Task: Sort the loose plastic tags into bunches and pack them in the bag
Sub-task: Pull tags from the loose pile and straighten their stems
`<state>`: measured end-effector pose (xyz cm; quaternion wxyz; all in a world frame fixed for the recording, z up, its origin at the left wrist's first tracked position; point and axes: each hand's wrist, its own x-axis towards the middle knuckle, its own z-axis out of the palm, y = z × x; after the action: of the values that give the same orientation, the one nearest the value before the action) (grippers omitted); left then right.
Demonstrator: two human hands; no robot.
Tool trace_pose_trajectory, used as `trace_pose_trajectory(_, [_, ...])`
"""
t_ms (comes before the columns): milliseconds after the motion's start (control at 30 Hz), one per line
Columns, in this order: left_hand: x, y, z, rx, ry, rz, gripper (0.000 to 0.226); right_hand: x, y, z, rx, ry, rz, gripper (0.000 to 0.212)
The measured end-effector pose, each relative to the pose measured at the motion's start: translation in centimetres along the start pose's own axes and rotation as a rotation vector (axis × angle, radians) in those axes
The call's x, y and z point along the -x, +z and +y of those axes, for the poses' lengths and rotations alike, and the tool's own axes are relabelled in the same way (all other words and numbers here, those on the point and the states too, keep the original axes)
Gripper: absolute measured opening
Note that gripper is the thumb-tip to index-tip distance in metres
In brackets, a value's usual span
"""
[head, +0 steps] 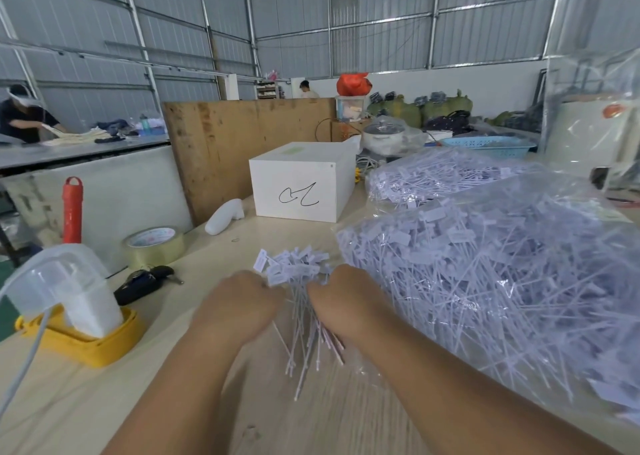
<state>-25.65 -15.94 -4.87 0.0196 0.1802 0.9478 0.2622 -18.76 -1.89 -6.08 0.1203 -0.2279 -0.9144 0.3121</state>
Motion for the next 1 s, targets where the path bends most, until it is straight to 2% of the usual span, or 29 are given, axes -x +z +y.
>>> trace_pose_trajectory(33, [-0.5,-0.1,-0.6,-0.063,-0.039,0.101,0.028,0.2,0.1,-0.3,0.029,-0.009,-0.023,0.038])
trace_pose_trajectory(67, [-0.9,-0.1,-1.0,-0.106,-0.066,0.136,0.025,0.3,0.3,-0.6,0.107,-0.03,-0.033,0.046])
trace_pose_trajectory(133, [-1.3,0.3,-1.2,-0.063,-0.07,0.101,0.021,0.5,1.1,-1.2,0.288,-0.056,-0.04,0.065])
trace_pose_trajectory(200, [-1.2,1.1,-0.6,0.084,-0.021,0.083,0.016,0.7,1.7,-2.0,0.367,-0.017,-0.087,0.074])
trace_pose_trajectory(300, [-0.8,1.7,0.3,0.296,-0.001,0.093,0.022,0.0,1.9,-2.8,0.439,0.026,-0.16,0.069])
trace_pose_trajectory(367, [-0.9,1.8,0.3,0.511,-0.046,0.047,0.021,-0.7,1.9,-3.2,0.48,0.069,-0.193,0.069])
trace_pose_trajectory(433, [-1.1,1.9,0.3,0.626,-0.066,-0.006,0.023,-1.3,2.0,-3.4,0.515,0.075,-0.189,0.063])
trace_pose_trajectory(567, [-1.8,2.3,0.0,0.555,-0.021,-0.022,0.026,-2.1,2.2,-3.6,0.533,0.037,-0.133,0.052])
trace_pose_trajectory(667, [-2.2,2.4,-0.5,0.397,-0.005,0.104,0.02,-2.6,2.3,-3.6,0.515,0.021,-0.127,0.052])
trace_pose_trajectory(767, [-2.6,2.2,-1.4,0.311,-0.075,0.192,0.016,-3.4,2.2,-3.5,0.489,0.023,-0.128,0.058])
trace_pose_trajectory(867, [-2.7,2.3,-1.9,0.275,-0.098,0.167,0.032,-4.0,2.1,-3.6,0.466,-0.008,-0.13,0.055])
trace_pose_trajectory(1000, [-2.3,2.2,-1.7,0.33,-0.066,0.07,0.064,-4.0,2.4,-4.3,0.425,-0.135,-0.148,0.027])
